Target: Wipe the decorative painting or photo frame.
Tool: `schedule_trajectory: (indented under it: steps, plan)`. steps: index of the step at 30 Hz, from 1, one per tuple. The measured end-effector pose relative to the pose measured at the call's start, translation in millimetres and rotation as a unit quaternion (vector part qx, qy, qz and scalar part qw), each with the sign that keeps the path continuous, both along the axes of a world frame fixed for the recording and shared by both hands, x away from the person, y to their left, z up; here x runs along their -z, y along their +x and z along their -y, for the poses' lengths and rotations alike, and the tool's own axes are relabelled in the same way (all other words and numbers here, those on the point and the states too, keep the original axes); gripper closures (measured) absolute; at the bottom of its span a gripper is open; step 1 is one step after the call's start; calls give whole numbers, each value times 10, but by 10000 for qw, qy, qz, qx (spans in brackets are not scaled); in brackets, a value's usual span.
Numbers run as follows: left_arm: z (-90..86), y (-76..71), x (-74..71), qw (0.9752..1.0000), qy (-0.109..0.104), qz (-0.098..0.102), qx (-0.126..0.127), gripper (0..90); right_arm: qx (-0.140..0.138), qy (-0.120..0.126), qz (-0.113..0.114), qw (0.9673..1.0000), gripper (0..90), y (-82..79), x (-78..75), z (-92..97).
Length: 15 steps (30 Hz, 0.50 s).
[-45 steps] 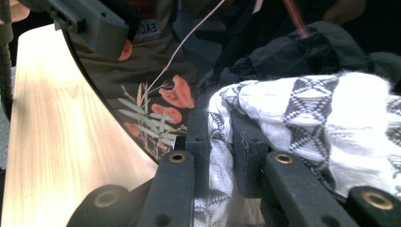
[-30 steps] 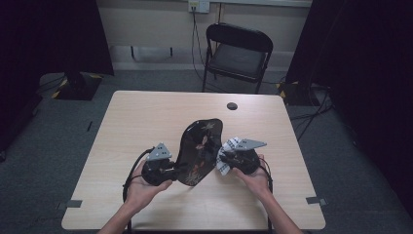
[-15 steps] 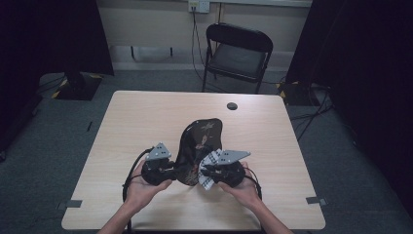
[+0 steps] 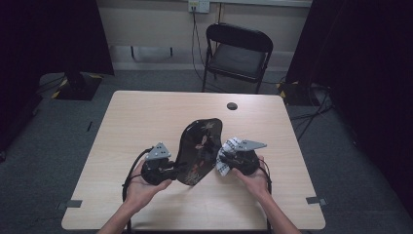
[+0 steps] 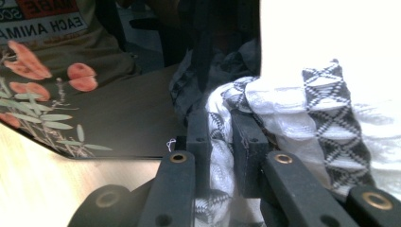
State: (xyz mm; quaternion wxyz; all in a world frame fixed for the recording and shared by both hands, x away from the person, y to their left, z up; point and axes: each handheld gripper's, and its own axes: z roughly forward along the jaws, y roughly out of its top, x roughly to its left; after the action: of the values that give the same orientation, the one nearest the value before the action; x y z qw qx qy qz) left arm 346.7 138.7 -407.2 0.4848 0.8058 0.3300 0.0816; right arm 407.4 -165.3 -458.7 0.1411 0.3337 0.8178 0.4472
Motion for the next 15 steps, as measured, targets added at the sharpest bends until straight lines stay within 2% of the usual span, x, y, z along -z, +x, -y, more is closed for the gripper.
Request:
schedule_trajectory:
  steps: [2,3,5,10,15]
  plan:
    - [-1,1,-1,10000,3,-7,-3,769,-110,7,43,9999,793,-29,-15,-42]
    - [-1,0,-1,10000,7,-5,-7,768,-331,19,85,9994,794,-89,-44,-125]
    - [-1,-1,-2,10000,14,-9,-11,768,-398,21,90,9992,793,-114,-54,-154]
    - [-8,4,2,10000,-6,-19,-1,768,-927,18,159,9956,793,-291,-129,-371]
    - [-12,7,1,10000,-4,-19,-20,771,-1159,21,145,9932,794,-348,-121,-453]
